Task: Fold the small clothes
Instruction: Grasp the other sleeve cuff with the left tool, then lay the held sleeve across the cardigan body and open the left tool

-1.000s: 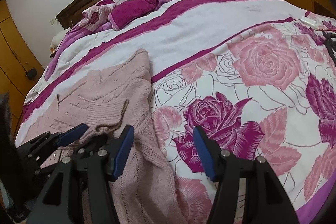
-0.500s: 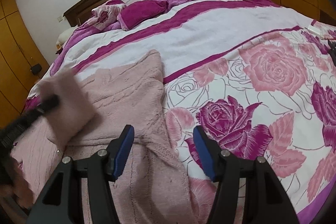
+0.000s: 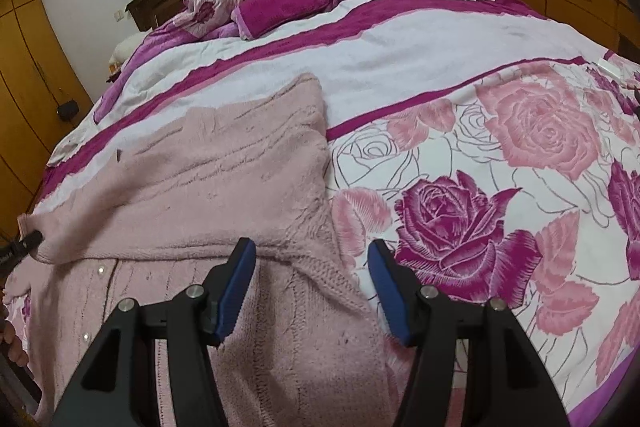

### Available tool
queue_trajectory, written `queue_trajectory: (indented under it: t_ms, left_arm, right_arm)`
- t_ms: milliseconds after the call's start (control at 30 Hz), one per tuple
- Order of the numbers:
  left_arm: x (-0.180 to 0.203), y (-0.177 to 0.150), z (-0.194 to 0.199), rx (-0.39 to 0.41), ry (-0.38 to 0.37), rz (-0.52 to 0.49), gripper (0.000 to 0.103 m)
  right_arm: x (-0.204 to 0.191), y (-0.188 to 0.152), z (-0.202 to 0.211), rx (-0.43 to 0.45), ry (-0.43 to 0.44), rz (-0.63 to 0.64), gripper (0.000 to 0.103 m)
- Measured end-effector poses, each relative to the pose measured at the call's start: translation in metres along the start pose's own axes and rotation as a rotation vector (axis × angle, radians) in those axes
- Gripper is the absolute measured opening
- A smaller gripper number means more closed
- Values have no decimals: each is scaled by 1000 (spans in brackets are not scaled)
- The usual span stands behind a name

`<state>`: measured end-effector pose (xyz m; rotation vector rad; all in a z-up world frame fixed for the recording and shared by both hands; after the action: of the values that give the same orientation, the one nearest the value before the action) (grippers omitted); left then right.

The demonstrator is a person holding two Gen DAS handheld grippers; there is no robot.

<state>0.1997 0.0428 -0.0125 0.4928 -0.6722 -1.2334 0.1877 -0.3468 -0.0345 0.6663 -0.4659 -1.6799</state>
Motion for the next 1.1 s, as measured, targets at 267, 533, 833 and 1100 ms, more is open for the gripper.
queue_trajectory:
  t_ms: [267, 533, 833, 1100]
  left_arm:
    - [-13, 0, 2, -43, -158, 50, 1]
    - [-45, 4, 20, -25, -164, 91, 14]
    - [-25, -9, -38, -198, -125, -28, 15]
    - [-10, -9, -41, -155, -171, -57, 11]
  right_arm:
    - [-2, -3, -6, -19, -13, 22, 61]
    - [-5, -2, -5, -14, -17, 42, 61]
    - [-10, -2, -4, -8, -24, 55, 61]
    - [-15, 2, -1, 10, -23, 75, 61]
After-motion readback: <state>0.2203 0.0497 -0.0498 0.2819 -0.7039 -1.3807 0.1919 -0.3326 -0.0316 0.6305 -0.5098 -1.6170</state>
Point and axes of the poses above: each gripper's, at about its wrist camera, not at the fingertips, and z roughly against the way its jaws point, x to its right, y to its top, the point moved 8 cm from there along -z, roughly the way its jaws point, and after that the axes turned 4 degrees about -y, right-handed, at the moved point
